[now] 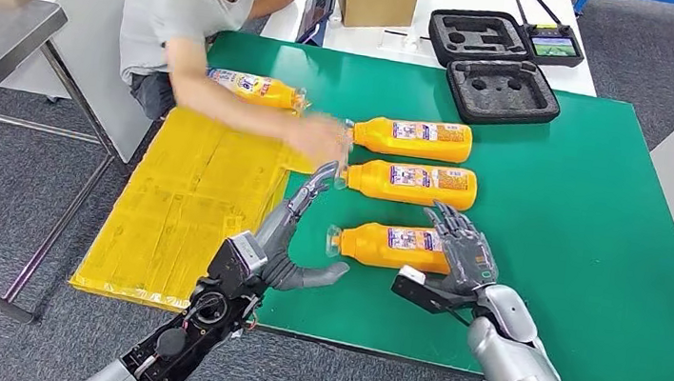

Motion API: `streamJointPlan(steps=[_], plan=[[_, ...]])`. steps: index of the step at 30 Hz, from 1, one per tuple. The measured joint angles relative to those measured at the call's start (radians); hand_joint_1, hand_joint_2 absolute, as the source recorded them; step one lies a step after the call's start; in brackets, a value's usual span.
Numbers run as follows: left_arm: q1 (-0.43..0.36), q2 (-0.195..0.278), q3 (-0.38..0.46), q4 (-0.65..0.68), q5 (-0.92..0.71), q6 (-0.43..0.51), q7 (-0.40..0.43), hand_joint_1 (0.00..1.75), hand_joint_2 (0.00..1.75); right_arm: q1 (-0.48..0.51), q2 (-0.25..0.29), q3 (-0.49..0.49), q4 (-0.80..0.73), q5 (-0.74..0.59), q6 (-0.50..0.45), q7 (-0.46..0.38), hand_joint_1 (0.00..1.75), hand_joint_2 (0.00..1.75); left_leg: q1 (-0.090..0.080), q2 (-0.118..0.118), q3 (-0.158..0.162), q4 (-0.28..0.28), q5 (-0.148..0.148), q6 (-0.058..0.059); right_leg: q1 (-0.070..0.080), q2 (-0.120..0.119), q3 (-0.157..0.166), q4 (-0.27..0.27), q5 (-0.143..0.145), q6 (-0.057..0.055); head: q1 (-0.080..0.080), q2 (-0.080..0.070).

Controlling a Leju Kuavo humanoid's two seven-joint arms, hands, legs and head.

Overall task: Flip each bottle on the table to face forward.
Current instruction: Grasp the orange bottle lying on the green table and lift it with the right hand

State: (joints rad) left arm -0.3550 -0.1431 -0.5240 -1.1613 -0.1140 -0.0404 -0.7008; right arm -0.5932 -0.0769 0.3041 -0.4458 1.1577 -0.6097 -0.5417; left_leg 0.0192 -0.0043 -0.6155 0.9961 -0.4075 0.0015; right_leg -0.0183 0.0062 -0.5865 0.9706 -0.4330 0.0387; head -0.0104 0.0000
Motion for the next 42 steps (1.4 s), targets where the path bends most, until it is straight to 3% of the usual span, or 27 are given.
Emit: streamJointPlan(steps=[4, 8, 9, 14, 23, 37, 42], plan=[[0.000, 0.000, -0.005, 0.001, 0.000, 0.002, 0.000, 0.00, 1.75, -0.016, 0.012, -0.012, 0.022, -0.034, 0.085, -0.014, 0.05, 1.75, 0.000, 0.000, 0.000, 0.000, 0.000, 0.000, 0.000, 0.000, 0.000, 0.000, 0.000, 0.000, 0.000, 0.000], [-0.003, 0.000, -0.014, 0.002, 0.000, 0.004, 0.000, 0.00, 1.75, -0.054, 0.019, -0.023, 0.044, -0.071, 0.250, 0.006, 1.68, 1.75, 0.000, 0.003, 0.005, 0.000, -0.001, 0.000, 0.000, 0.002, 0.003, 0.000, 0.000, 0.000, 0.000, 0.000], [-0.004, 0.000, -0.014, 0.002, 0.000, 0.004, 0.000, 0.00, 1.75, -0.064, 0.020, -0.026, 0.050, -0.074, 0.291, 0.018, 1.75, 1.75, 0.000, 0.003, 0.007, 0.000, -0.001, 0.000, 0.000, 0.003, 0.005, 0.000, 0.000, 0.000, 0.000, 0.000], [-0.010, 0.000, -0.016, 0.002, -0.002, -0.002, 0.000, 0.00, 1.75, -0.100, 0.015, -0.030, 0.068, -0.040, 0.403, 0.079, 1.75, 1.75, 0.000, 0.003, 0.015, -0.001, -0.003, 0.000, 0.000, 0.003, 0.013, -0.001, 0.000, 0.000, 0.000, 0.000], [-0.013, 0.000, -0.019, 0.002, -0.006, -0.011, 0.000, 0.00, 1.75, -0.129, 0.010, -0.002, 0.079, 0.026, 0.431, 0.130, 1.75, 1.75, 0.000, 0.001, 0.017, 0.000, 0.001, 0.002, 0.000, 0.003, 0.015, -0.001, 0.001, 0.001, 0.000, 0.000], [-0.016, 0.000, -0.037, 0.002, -0.016, -0.024, 0.000, 0.00, 1.75, -0.126, 0.010, 0.030, 0.080, 0.032, 0.384, 0.122, 1.75, 1.75, 0.000, 0.002, 0.017, 0.000, 0.000, 0.002, 0.000, 0.003, 0.015, -0.001, 0.001, 0.001, 0.000, 0.000], [-0.015, -0.002, -0.043, 0.002, -0.022, -0.026, 0.000, 0.00, 1.75, -0.101, 0.014, 0.009, 0.080, -0.080, 0.346, 0.020, 1.75, 1.75, 0.000, 0.001, 0.016, 0.000, 0.000, 0.002, 0.000, 0.003, 0.015, -0.001, 0.001, 0.001, 0.000, 0.000]])
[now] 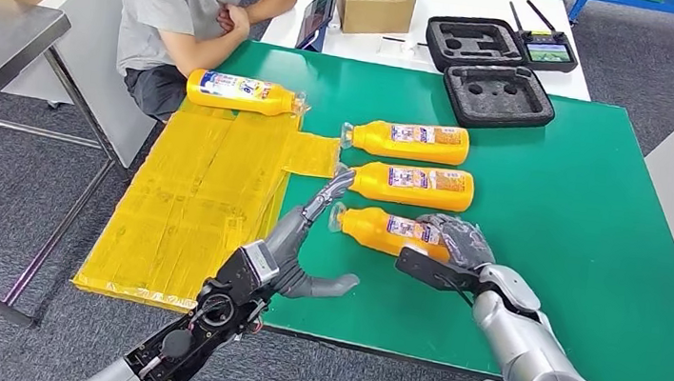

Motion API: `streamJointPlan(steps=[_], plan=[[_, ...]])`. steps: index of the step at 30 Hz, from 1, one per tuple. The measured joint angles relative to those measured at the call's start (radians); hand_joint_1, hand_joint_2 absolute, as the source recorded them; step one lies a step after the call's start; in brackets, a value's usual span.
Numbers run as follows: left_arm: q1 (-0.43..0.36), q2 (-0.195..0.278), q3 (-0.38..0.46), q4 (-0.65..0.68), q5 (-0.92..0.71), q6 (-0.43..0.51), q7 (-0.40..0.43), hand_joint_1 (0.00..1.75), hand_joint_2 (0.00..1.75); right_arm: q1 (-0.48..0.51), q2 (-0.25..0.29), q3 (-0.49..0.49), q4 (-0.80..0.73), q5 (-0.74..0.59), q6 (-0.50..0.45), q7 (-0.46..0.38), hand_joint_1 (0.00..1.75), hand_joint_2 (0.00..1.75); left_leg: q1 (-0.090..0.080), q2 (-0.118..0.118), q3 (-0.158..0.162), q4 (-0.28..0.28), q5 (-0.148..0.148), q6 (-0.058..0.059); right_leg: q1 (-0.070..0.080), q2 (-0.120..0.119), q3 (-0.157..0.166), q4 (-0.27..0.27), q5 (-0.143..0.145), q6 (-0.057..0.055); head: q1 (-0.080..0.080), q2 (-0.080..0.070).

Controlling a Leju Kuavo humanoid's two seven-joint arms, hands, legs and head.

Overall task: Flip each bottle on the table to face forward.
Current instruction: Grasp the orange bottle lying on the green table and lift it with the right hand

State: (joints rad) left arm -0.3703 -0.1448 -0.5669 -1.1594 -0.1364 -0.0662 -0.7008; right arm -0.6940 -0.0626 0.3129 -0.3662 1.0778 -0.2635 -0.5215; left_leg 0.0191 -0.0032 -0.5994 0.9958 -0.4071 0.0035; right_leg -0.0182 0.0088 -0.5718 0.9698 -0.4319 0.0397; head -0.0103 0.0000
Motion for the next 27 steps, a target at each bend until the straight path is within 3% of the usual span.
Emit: streamJointPlan(steps=[7, 20, 22, 27], plan=[[-0.001, -0.004, 0.000, 0.007, 0.003, 0.006, 0.000, 0.00, 1.75, 0.033, 0.008, -0.050, -0.001, -0.088, -0.061, -0.103, 1.75, 1.75, 0.000, 0.000, -0.001, 0.000, 0.000, 0.000, 0.000, 0.000, -0.001, 0.000, 0.000, 0.000, 0.000, 0.000], [0.000, -0.005, -0.005, 0.005, 0.029, 0.025, 0.000, 0.00, 1.75, 0.067, 0.028, -0.101, -0.015, -0.182, -0.109, -0.162, 1.75, 1.75, 0.000, 0.000, -0.002, 0.000, 0.000, 0.000, 0.000, 0.000, -0.002, 0.000, 0.000, 0.000, 0.000, 0.000], [0.002, -0.005, -0.006, -0.007, 0.048, 0.052, 0.000, 0.00, 1.75, 0.088, 0.029, -0.103, -0.042, -0.272, -0.127, -0.170, 1.75, 1.75, 0.000, 0.000, -0.003, 0.000, 0.000, 0.000, 0.000, 0.000, -0.002, 0.000, 0.000, 0.000, 0.000, 0.000], [0.019, -0.021, 0.015, -0.032, 0.102, 0.133, 0.000, 0.00, 1.75, 0.166, 0.016, -0.035, -0.183, -0.662, -0.198, -0.173, 1.75, 1.75, 0.000, -0.001, -0.007, 0.000, 0.000, 0.000, 0.000, -0.001, -0.006, 0.000, 0.000, 0.000, 0.000, 0.000]])
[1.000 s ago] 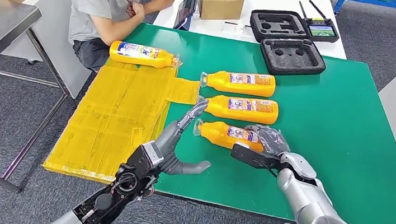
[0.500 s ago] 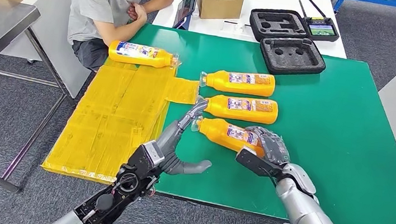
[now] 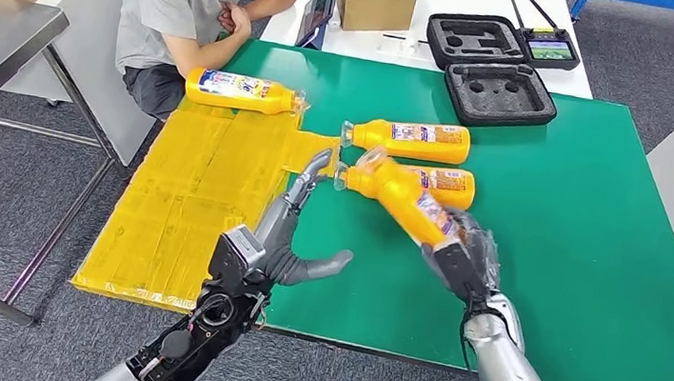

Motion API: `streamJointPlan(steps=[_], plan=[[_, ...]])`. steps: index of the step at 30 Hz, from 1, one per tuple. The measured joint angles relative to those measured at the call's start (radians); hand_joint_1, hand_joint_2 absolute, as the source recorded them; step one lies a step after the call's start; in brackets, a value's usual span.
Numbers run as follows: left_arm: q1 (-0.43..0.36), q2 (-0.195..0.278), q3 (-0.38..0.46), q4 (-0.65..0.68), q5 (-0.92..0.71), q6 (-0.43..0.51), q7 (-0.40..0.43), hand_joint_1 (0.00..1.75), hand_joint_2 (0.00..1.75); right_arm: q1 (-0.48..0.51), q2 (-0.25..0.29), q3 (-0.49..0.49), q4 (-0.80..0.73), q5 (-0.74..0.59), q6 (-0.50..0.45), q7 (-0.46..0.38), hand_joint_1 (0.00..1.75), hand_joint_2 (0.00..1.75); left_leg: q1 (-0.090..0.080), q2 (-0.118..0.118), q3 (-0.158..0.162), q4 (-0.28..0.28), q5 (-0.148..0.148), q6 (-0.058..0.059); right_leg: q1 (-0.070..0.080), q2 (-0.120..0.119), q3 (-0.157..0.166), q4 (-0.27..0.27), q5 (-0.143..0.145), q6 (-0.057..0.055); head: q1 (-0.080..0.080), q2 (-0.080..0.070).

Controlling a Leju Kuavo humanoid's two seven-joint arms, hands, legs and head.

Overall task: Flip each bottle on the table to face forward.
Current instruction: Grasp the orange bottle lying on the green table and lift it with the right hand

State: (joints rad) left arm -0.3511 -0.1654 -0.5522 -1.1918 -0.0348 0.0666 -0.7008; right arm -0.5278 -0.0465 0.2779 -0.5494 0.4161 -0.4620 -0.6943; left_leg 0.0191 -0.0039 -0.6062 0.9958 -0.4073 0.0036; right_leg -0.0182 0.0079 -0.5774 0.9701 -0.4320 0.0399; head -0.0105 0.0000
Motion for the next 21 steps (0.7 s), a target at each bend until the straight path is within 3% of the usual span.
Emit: streamJointPlan(steps=[6, 12, 21], plan=[[0.020, -0.025, 0.050, -0.001, 0.024, 0.053, 0.000, 0.00, 1.75, 0.066, -0.027, 0.106, -0.195, -0.178, -0.082, -0.002, 1.75, 1.75, 0.000, 0.000, -0.003, 0.000, 0.000, 0.000, 0.000, 0.000, -0.004, 0.000, 0.000, 0.000, 0.000, 0.000], [0.028, -0.038, 0.074, -0.001, 0.024, 0.060, 0.000, 0.00, 1.75, 0.093, -0.037, 0.157, -0.297, -0.196, -0.090, -0.002, 1.75, 1.75, 0.000, 0.000, -0.004, 0.000, 0.000, 0.000, 0.000, 0.000, -0.004, 0.000, 0.000, 0.000, 0.000, 0.000], [0.032, -0.042, 0.084, -0.001, 0.024, 0.060, 0.000, 0.00, 1.75, 0.101, -0.042, 0.173, -0.330, -0.199, -0.093, -0.002, 1.75, 1.75, 0.000, 0.000, -0.005, 0.000, 0.000, 0.000, 0.000, 0.000, -0.004, 0.000, 0.000, 0.000, 0.000, 0.000]])
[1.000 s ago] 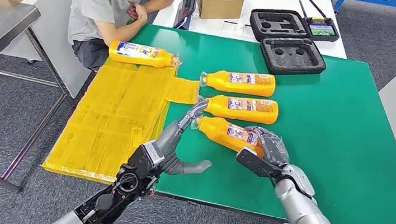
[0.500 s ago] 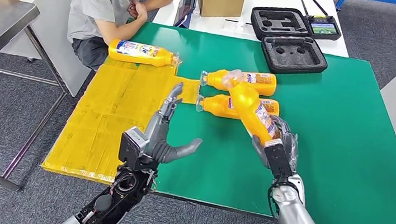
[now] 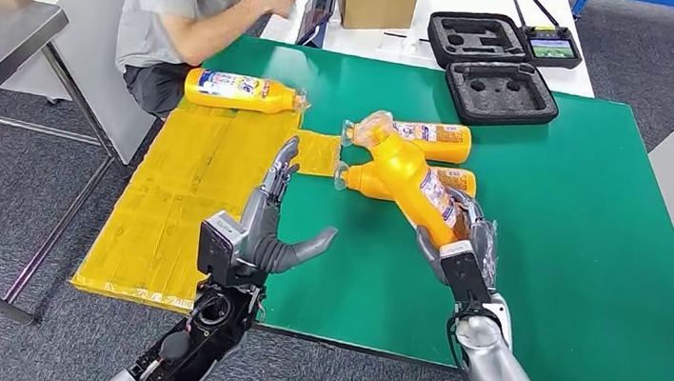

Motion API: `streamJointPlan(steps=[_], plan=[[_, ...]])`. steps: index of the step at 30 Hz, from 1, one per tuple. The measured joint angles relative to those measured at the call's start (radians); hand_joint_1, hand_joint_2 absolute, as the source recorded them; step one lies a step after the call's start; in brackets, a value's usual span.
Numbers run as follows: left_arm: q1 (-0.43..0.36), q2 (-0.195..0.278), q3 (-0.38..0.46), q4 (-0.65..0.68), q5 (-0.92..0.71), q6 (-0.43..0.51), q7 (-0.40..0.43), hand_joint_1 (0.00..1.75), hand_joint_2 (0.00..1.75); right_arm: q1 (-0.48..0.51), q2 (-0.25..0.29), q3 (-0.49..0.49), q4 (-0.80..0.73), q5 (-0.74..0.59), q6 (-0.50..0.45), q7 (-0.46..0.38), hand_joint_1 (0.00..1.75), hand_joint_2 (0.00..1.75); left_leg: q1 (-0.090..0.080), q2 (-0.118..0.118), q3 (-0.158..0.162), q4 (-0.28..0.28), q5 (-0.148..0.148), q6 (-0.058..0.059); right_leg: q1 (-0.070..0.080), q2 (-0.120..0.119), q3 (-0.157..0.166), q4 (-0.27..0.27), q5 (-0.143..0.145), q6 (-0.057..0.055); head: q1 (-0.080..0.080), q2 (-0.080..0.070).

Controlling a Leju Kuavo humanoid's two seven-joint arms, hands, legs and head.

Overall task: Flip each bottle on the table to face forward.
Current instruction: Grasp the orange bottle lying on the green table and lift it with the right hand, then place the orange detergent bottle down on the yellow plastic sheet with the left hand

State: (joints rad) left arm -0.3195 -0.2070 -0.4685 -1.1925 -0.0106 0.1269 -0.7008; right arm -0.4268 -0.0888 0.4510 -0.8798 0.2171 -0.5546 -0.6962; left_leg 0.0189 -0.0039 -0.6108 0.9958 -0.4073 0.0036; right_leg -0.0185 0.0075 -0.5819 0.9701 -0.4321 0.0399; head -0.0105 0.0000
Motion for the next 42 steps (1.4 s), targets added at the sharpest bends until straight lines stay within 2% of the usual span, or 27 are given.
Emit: streamJointPlan(steps=[6, 11, 15, 21, 27, 36, 42], plan=[[0.006, -0.005, 0.020, 0.013, 0.040, -0.029, 0.000, 0.00, 1.75, 0.045, -0.001, 0.019, -0.121, -0.049, -0.002, 0.000, 1.75, 1.75, 0.000, 0.000, -0.001, 0.000, 0.000, 0.000, 0.000, 0.000, -0.001, 0.000, 0.000, 0.000, 0.000, 0.000], [-0.002, -0.025, 0.056, 0.082, 0.102, -0.139, 0.000, 0.00, 1.75, 0.085, 0.012, 0.026, -0.235, -0.055, 0.036, 0.000, 1.75, 1.75, 0.000, 0.000, -0.001, 0.000, 0.000, 0.000, 0.000, 0.000, -0.002, 0.000, 0.000, 0.000, 0.000, 0.000], [-0.035, -0.044, 0.067, 0.199, 0.134, -0.218, 0.001, 0.00, 1.75, 0.111, 0.023, 0.054, -0.309, -0.035, 0.025, 0.000, 1.75, 1.75, 0.000, -0.001, -0.002, 0.000, 0.000, 0.000, 0.000, -0.001, -0.002, 0.000, 0.000, 0.000, 0.000, 0.000], [-0.105, -0.074, 0.069, 0.399, 0.158, -0.226, 0.001, 0.00, 1.75, 0.134, 0.029, 0.130, -0.407, -0.027, 0.007, 0.000, 1.75, 1.75, 0.000, -0.001, -0.002, 0.000, 0.000, 0.000, 0.000, -0.001, -0.002, 0.000, 0.000, 0.000, 0.000, 0.000], [-0.145, -0.089, 0.071, 0.503, 0.182, -0.230, 0.001, 0.00, 1.75, 0.139, 0.030, 0.173, -0.451, -0.033, 0.024, 0.000, 1.75, 1.75, 0.000, -0.001, -0.002, 0.000, 0.000, 0.000, 0.000, -0.001, -0.002, 0.000, 0.000, 0.000, 0.000, 0.000], [-0.159, -0.094, 0.088, 0.518, 0.218, -0.267, -0.002, 0.00, 1.75, 0.140, 0.039, 0.210, -0.454, -0.039, 0.043, 0.000, 1.75, 1.75, 0.000, -0.001, -0.003, 0.000, 0.000, 0.000, 0.000, -0.001, -0.002, 0.000, 0.000, 0.000, 0.000, 0.000], [-0.150, -0.091, 0.112, 0.475, 0.231, -0.270, -0.005, 0.00, 1.75, 0.144, 0.035, 0.217, -0.454, -0.040, 0.029, 0.000, 1.75, 1.75, 0.000, -0.001, -0.003, 0.000, 0.000, 0.000, 0.000, -0.001, -0.002, 0.000, 0.000, 0.000, 0.000, 0.000]])
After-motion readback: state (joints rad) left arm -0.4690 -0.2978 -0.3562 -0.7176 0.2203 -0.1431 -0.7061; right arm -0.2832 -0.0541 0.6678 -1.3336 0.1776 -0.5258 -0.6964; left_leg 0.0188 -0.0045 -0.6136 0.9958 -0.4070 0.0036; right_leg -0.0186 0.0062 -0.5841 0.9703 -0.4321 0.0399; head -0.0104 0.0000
